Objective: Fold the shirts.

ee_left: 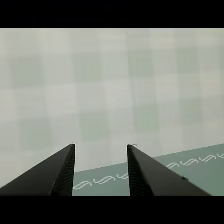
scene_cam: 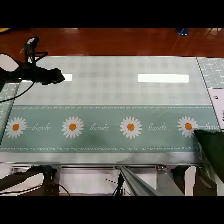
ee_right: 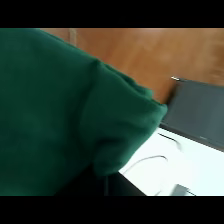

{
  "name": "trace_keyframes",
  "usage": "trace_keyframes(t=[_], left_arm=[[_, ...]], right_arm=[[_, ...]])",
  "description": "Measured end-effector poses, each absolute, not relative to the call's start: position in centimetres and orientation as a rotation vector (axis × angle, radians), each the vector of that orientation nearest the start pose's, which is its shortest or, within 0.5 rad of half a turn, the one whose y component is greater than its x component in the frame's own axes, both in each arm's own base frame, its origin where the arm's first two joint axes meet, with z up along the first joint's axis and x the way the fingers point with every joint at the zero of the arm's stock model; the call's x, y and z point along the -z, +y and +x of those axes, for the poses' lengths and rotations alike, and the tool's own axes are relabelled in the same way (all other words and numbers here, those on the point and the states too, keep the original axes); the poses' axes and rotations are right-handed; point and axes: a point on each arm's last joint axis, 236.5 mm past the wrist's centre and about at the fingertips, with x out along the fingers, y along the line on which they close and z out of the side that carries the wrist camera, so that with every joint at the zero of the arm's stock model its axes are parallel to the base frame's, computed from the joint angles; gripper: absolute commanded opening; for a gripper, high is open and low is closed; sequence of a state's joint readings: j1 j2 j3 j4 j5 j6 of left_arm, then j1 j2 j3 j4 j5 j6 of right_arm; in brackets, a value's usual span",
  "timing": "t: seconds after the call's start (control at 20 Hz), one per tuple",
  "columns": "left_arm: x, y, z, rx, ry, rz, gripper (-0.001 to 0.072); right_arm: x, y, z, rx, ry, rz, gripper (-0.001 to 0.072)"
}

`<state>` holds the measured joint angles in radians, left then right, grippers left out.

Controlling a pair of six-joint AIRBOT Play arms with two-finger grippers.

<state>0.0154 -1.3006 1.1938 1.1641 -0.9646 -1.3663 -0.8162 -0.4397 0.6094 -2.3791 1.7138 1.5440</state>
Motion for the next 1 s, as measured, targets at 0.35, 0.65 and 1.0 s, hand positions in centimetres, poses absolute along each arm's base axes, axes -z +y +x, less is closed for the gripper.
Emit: trace_keyframes(t=[0.35, 0.65, 1.0], left_arm=[[-4.4, -3.5, 43.8, 0.208, 1.024, -0.227, 0.0418], [-5.3, -2.6, 44.1, 0.196, 1.009, -0.226, 0.0544], [-14.3, -3.5, 47.3, 0.231, 0.810, -0.173, 0.0659]], right_arm=[[-5.2, -17.2, -9.6, 1.384, 1.838, 0.158, 0.0492], [-6.5, -20.3, -4.2, 1.319, 1.548, 0.245, 0.0487], [-14.9, -20.1, 23.5, 0.583, 1.098, 0.256, 0.0489]])
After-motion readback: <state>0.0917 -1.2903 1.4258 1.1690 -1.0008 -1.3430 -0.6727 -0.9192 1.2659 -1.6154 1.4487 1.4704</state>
